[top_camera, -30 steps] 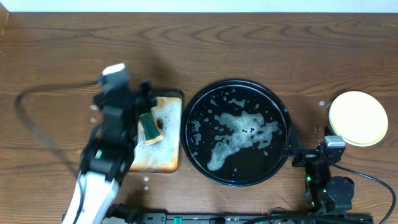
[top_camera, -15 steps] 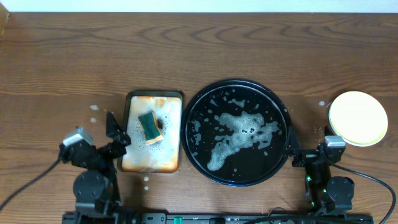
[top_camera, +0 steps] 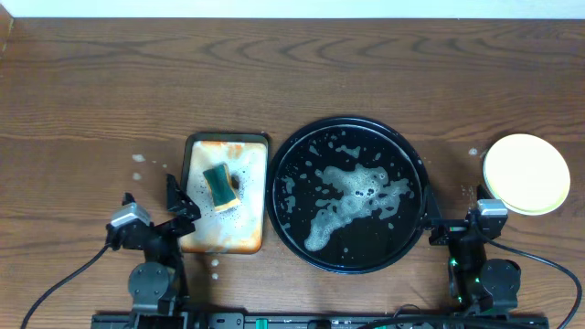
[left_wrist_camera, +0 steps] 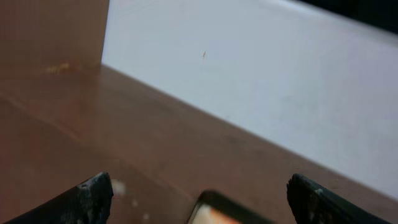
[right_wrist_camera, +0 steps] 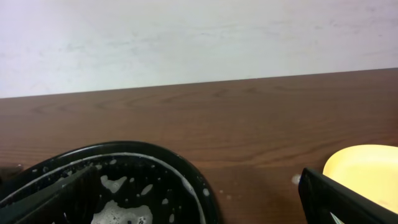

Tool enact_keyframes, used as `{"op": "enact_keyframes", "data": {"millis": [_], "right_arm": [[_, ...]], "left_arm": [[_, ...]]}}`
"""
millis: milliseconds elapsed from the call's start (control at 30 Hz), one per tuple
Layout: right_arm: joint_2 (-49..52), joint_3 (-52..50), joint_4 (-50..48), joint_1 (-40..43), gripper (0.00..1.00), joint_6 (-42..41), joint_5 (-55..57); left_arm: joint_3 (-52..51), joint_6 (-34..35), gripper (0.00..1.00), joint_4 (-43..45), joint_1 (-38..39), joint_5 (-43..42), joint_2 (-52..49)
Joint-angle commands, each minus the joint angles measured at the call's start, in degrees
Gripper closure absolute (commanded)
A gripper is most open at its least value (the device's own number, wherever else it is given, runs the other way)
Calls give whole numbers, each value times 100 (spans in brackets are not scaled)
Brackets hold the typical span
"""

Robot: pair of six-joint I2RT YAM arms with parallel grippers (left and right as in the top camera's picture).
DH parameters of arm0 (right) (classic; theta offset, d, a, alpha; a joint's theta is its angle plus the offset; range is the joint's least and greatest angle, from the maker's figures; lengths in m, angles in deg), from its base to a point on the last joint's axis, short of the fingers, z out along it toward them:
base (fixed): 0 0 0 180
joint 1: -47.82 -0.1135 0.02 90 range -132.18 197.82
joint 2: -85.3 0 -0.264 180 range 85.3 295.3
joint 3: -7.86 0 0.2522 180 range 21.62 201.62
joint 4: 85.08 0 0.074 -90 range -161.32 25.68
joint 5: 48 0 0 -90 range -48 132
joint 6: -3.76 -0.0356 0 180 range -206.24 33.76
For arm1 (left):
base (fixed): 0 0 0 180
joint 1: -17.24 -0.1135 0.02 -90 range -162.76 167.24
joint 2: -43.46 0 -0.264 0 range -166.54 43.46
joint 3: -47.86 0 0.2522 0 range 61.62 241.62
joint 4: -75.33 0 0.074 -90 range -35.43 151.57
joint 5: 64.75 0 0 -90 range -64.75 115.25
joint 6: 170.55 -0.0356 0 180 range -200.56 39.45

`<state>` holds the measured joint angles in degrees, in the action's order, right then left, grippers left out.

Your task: Clean dirty plates on tray and stack at the side

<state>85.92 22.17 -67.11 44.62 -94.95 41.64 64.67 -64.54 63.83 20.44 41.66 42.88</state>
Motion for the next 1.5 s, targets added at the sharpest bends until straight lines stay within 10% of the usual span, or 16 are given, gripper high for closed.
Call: {"op": "enact_keyframes", "data": {"millis": [0, 1467], "right_arm": [[-28, -24, -4, -42, 1, -22, 52], [-28, -24, -7, -42, 1, -24, 52]], "left_arm": [[-280, -94, 9, 83, -28, -31, 48], [-282, -94, 9, -487, -26, -33, 35]]}}
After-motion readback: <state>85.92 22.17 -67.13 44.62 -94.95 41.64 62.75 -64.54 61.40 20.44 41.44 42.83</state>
